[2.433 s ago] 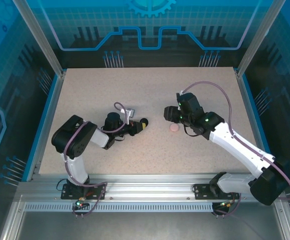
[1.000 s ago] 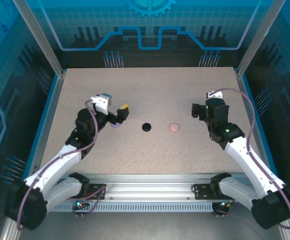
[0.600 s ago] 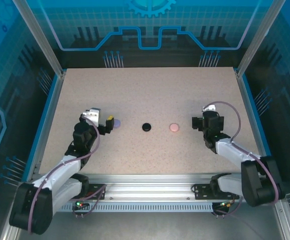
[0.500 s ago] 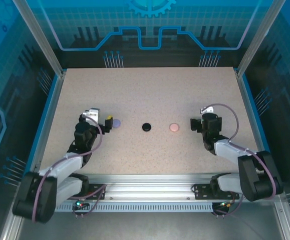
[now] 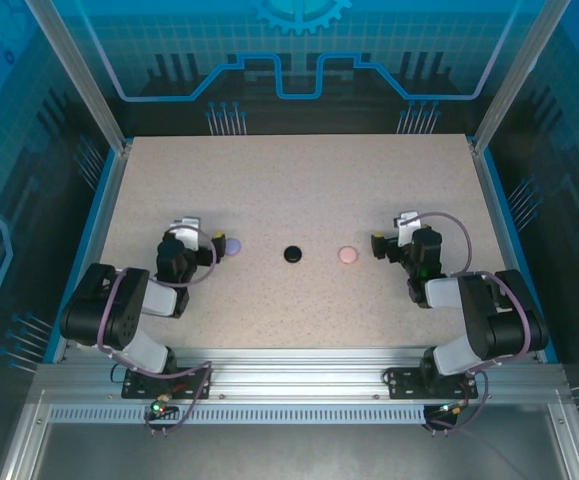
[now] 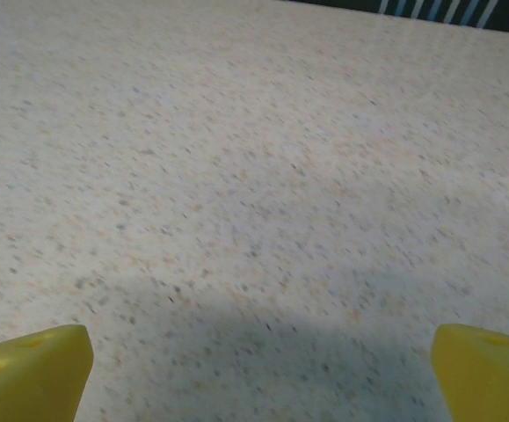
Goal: Insert the wireless bluetooth earbuds into the charging case
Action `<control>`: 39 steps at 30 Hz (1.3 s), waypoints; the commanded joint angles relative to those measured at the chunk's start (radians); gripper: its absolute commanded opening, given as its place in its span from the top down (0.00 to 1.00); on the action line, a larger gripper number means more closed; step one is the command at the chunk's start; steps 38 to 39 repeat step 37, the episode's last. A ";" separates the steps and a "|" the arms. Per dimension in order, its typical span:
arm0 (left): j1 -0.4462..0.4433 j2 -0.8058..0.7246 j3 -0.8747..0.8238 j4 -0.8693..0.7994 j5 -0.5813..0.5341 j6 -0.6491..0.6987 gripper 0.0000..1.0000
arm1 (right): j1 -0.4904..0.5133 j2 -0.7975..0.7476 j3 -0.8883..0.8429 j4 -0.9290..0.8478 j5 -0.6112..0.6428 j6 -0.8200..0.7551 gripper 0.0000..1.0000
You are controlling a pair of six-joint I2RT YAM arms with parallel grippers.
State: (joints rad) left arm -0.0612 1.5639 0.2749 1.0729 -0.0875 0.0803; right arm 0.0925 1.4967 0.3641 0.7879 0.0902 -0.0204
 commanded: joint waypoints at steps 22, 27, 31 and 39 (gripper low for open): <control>0.074 -0.021 0.116 -0.184 0.049 -0.085 0.01 | -0.039 0.010 0.068 -0.036 -0.052 0.012 0.00; 0.073 -0.020 0.117 -0.186 0.060 -0.083 0.01 | -0.039 0.010 0.068 -0.036 -0.052 0.013 0.00; 0.073 -0.019 0.116 -0.186 0.061 -0.083 0.01 | -0.039 0.010 0.071 -0.038 -0.051 0.012 0.00; 0.074 -0.018 0.117 -0.185 0.060 -0.082 0.01 | -0.039 0.010 0.071 -0.038 -0.049 0.011 0.00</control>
